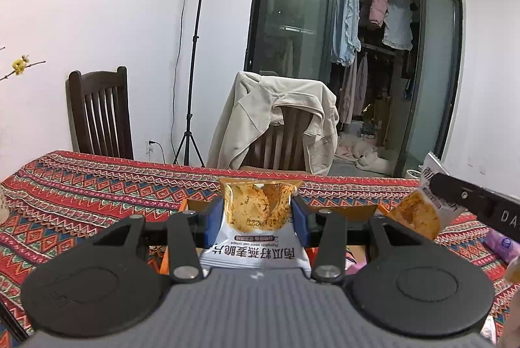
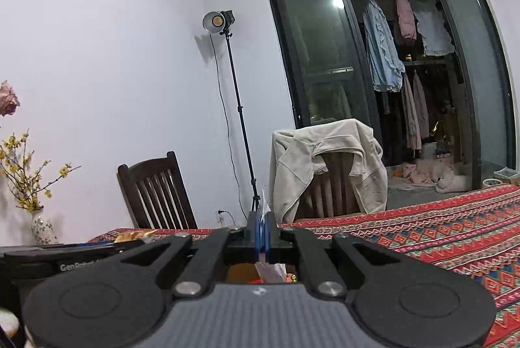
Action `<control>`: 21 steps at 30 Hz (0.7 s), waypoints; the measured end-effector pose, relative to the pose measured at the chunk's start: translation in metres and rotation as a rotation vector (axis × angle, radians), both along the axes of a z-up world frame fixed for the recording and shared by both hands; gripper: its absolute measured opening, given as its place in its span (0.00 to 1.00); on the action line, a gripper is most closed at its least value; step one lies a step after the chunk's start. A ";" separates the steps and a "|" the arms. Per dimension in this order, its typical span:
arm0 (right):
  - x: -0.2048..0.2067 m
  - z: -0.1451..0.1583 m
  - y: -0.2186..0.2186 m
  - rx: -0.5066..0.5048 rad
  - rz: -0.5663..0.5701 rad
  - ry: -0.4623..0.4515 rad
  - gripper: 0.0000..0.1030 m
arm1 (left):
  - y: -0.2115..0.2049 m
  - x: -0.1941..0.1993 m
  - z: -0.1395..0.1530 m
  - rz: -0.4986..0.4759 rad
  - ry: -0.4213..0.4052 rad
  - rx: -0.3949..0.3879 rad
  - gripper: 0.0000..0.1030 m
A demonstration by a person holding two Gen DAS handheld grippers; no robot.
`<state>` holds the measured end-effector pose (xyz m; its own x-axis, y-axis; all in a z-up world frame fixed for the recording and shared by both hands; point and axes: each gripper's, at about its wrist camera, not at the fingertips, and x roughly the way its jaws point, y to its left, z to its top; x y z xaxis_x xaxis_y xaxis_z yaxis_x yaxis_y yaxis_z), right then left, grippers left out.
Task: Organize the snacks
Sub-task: 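Carry both packets over the orange box and open both tools to drop them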
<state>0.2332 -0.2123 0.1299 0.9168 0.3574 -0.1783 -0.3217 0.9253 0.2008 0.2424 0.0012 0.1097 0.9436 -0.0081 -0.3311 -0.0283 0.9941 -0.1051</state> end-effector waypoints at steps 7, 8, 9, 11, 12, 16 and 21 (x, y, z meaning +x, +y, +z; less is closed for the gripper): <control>0.024 -0.028 0.009 -0.019 0.005 0.031 0.03 | 0.008 0.020 -0.024 0.015 0.061 -0.001 0.44; 0.027 -0.031 0.009 -0.018 0.004 0.039 0.03 | 0.009 0.022 -0.026 0.017 0.068 -0.002 0.44; 0.030 -0.034 0.007 -0.015 0.004 0.049 0.03 | 0.010 0.024 -0.028 0.019 0.074 0.000 0.44; 0.033 -0.038 0.005 -0.008 0.004 0.064 0.03 | 0.010 0.027 -0.032 0.025 0.085 0.008 0.44; 0.033 -0.040 0.003 -0.006 0.002 0.068 0.03 | 0.010 0.027 -0.034 0.025 0.091 0.011 0.44; 0.034 -0.045 0.001 -0.005 0.004 0.087 0.05 | 0.011 0.027 -0.037 0.028 0.095 0.007 0.51; 0.040 -0.050 -0.005 0.014 0.005 0.137 0.48 | 0.017 0.023 -0.036 0.073 0.054 -0.001 1.00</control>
